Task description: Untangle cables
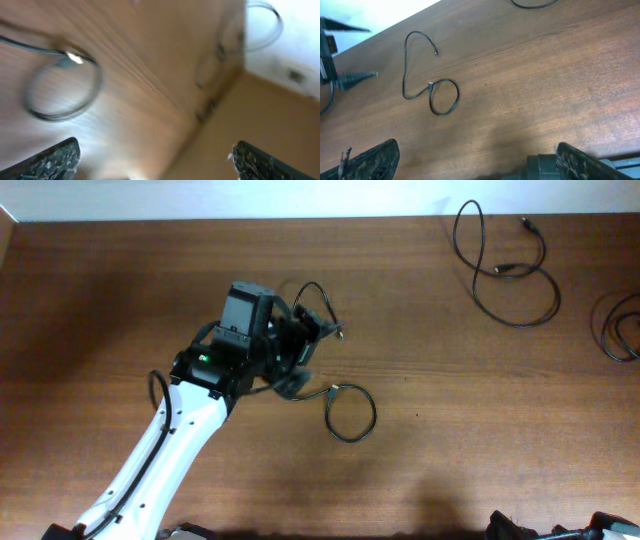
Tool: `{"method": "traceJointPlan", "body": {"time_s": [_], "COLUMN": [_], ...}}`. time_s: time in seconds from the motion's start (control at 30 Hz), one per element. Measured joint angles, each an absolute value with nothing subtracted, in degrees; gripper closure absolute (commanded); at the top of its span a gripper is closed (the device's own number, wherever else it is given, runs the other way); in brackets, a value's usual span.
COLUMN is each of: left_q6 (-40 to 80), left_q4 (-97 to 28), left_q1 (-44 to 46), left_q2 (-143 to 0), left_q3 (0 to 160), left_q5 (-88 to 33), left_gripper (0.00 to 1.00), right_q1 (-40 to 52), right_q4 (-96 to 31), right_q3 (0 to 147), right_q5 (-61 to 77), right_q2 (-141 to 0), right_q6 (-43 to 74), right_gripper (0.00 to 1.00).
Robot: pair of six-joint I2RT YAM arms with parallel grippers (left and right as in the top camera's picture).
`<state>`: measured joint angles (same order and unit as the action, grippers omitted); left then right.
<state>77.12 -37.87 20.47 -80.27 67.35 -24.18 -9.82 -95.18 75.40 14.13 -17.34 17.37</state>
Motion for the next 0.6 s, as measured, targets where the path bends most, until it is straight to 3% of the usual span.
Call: {"method": "traceJointPlan", "body": {"time_s": [0.17, 0.23, 0.27, 0.33, 0.43, 0.5, 0.6], "left_q6": [76.73, 76.49, 74.96, 65.28, 46.94, 42.11, 39.18], "left_q4": [-58.24, -64.6, -68.49, -67.61, -64.51, -62.83, -56.73], "left_q1": [20.45, 20.45, 20.45, 20.53, 23.97, 28.62, 34.35], "left_q2": [-80.25, -80.25, -80.25, -80.25, -80.25, -80.25, -80.77], "left_q3": [67.37, 67.42, 67.37, 67.37, 67.4, 67.37, 67.33], "left_q5": [4.38, 9.34, 10.79, 9.85, 2.68, 1.69, 1.91], "left_gripper": [0.01, 0.01, 0.02, 0.16, 0.14, 0.01, 0.01], "right_q1": [-9.82, -9.82, -9.82, -9.82, -9.82, -9.82, -9.82], "right_q4": [-95.0, -94.76, -94.98, -96.09, -94.48, -94.35, -94.56], "right_q3": [75.4, 75.42, 75.37, 75.35, 75.2, 74.59, 72.95], "right_q5": [13.98, 13.96, 13.93, 13.91, 13.96, 13.93, 13.93], "right_q2": [-17.06, -16.95, -16.95, -16.95, -16.93, -16.93, -16.93], "right_q6": [17.34, 17.39, 17.34, 17.37, 17.37, 17.96, 18.26], "right_gripper": [0.01, 0.01, 0.01, 0.01, 0.01, 0.02, 0.01]}}
